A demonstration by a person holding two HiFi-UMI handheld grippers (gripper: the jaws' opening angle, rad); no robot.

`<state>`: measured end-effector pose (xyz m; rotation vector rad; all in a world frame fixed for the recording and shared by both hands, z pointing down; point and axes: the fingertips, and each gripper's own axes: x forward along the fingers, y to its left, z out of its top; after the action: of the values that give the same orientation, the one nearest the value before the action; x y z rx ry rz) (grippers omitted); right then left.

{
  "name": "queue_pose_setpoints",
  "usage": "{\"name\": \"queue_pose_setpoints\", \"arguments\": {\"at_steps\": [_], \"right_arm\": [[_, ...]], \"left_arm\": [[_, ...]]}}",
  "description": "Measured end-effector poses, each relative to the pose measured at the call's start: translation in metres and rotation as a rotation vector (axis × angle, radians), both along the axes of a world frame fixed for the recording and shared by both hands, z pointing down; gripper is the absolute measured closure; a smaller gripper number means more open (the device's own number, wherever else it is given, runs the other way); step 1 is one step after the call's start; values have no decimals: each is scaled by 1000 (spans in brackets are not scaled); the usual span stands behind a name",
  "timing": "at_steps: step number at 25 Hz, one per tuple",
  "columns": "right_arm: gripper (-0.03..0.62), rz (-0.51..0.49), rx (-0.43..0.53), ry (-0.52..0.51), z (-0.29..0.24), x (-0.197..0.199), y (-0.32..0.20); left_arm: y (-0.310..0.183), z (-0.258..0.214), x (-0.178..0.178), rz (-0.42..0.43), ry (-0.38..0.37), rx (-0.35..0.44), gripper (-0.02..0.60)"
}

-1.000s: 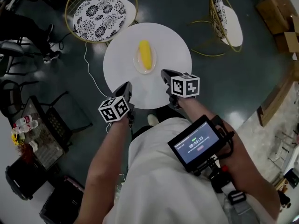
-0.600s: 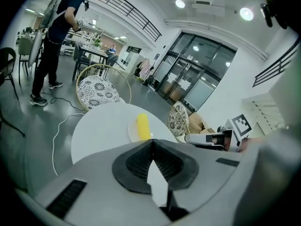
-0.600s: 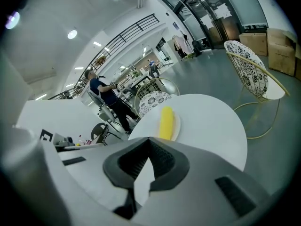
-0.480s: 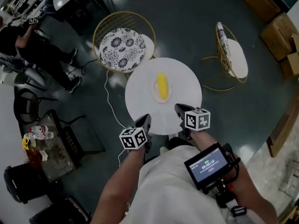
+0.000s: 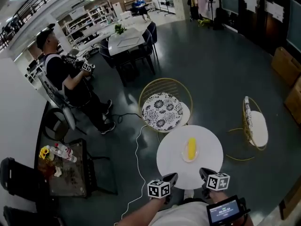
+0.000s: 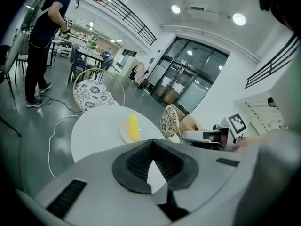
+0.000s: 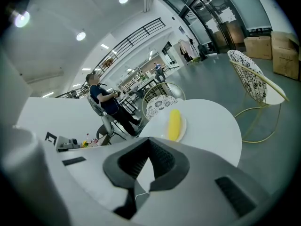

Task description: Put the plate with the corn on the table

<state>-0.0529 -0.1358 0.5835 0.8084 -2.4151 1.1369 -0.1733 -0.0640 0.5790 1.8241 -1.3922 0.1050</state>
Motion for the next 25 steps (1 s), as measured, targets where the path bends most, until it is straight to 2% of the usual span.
{"name": "queue_pose_setpoints", "arguments": {"at_steps": [13, 16, 21, 25], "right_arm": [[586, -47, 98, -79, -50, 3, 42], [586, -48, 106, -89, -55, 12, 62], [586, -68, 180, -130, -59, 24, 92], [586, -59, 155, -110, -79, 14, 118]], "left_arm": [[44, -40, 16, 43, 2, 107, 575], [63, -41, 23, 51, 3, 111, 575], [93, -34, 27, 63, -7, 155, 575], [114, -56, 17, 61, -8, 155, 575]]}}
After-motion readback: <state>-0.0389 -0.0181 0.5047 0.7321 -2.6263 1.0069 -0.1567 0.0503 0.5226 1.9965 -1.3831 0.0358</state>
